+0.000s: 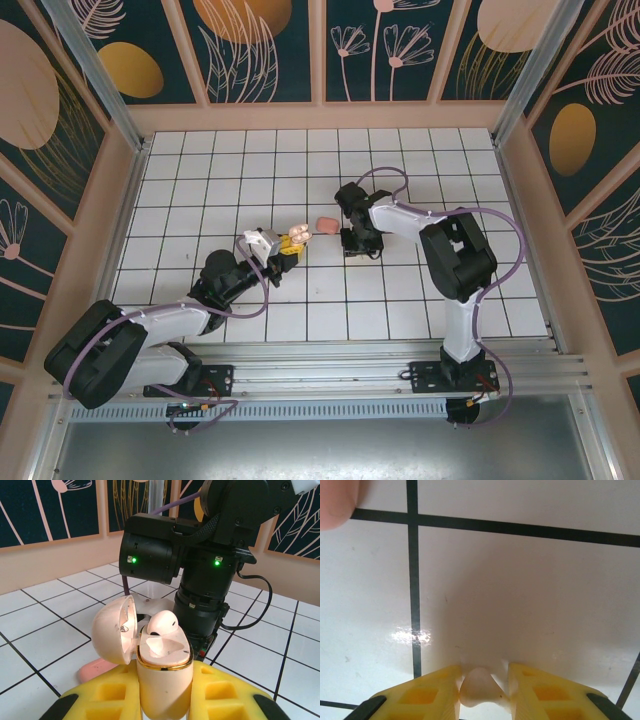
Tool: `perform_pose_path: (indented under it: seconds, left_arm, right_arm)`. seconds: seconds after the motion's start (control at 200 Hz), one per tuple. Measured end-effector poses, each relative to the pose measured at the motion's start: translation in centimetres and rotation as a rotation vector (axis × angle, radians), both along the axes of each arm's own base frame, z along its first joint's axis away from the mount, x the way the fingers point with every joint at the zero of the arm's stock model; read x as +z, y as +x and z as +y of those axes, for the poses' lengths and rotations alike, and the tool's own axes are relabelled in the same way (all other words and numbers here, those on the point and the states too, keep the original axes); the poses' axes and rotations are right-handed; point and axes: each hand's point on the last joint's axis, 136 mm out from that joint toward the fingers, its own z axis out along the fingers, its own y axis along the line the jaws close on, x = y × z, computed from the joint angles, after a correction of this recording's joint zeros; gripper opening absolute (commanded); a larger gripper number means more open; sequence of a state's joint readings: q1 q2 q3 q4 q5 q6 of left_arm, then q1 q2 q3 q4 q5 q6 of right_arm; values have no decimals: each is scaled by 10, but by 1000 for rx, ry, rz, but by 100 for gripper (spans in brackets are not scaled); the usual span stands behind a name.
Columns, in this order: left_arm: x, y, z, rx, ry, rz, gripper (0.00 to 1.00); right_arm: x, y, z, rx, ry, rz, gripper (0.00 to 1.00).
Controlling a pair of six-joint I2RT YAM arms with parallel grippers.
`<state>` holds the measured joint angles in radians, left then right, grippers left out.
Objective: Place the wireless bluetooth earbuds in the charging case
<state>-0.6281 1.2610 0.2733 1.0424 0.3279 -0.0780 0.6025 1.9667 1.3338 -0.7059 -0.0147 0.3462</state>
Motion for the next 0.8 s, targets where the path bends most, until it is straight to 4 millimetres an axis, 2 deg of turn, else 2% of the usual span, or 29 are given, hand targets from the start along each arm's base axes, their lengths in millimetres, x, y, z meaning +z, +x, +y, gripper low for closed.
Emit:
perform_pose_path:
  seconds: [0.275, 0.485, 0.626, 0.801]
  left_arm:
    - [1, 0, 0, 0, 3, -7, 9]
    - [0, 1, 0, 0, 4, -6, 9]
    - [-7, 2, -2, -3, 12, 5, 8]
    - [-17, 8, -11, -20, 14, 10, 8]
  right_arm:
    - [0, 2, -1, -4, -7, -14, 25]
    - [8, -4, -2, -38, 74, -83, 23]
    - [31, -4, -4, -80, 189, -174, 23]
    - [84, 0, -3, -91, 411, -346, 23]
